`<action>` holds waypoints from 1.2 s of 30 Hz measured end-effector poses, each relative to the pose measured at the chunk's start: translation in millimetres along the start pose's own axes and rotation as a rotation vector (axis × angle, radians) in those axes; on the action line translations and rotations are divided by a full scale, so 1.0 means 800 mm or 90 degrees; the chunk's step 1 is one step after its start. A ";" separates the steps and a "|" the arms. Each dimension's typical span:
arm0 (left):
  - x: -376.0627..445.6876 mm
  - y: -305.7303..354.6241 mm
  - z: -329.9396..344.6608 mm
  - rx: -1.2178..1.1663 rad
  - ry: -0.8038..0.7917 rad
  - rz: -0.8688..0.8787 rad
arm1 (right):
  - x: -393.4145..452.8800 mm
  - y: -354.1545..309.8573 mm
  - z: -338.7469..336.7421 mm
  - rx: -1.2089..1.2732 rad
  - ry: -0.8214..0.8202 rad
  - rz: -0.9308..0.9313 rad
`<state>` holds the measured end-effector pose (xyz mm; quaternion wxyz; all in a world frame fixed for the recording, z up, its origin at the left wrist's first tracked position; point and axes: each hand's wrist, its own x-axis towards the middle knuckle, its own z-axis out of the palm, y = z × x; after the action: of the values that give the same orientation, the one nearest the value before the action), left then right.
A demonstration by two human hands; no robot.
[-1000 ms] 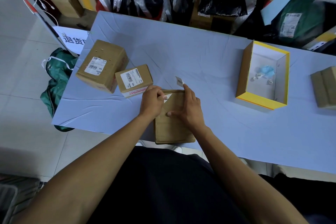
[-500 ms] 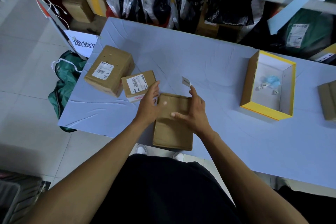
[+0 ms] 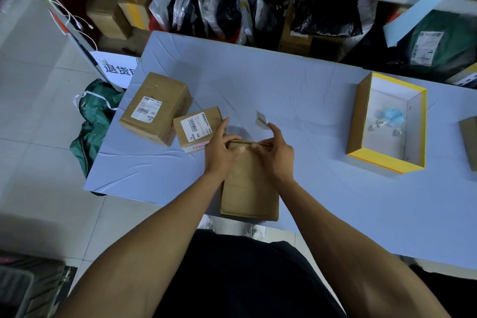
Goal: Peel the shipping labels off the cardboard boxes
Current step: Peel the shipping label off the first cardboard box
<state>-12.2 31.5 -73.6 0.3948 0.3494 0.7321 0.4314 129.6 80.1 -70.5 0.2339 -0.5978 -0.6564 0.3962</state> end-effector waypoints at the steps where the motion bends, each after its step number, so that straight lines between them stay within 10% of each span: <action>1: 0.000 0.001 0.002 -0.011 0.014 -0.005 | 0.001 -0.002 -0.001 0.003 0.013 0.012; 11: -0.010 -0.006 -0.001 0.142 -0.248 0.140 | -0.021 0.032 -0.033 0.123 -0.158 0.000; 27: 0.013 0.008 0.025 -0.027 0.002 0.049 | 0.003 0.023 -0.044 0.098 -0.065 -0.017; 36: 0.006 -0.004 -0.017 0.218 -0.347 0.181 | -0.007 0.037 -0.032 -0.042 -0.238 -0.142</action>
<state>-27.1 29.5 -73.5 0.4474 0.6115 0.6053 0.2438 168.5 80.0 -78.6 0.1309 -0.4445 -0.7632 0.4504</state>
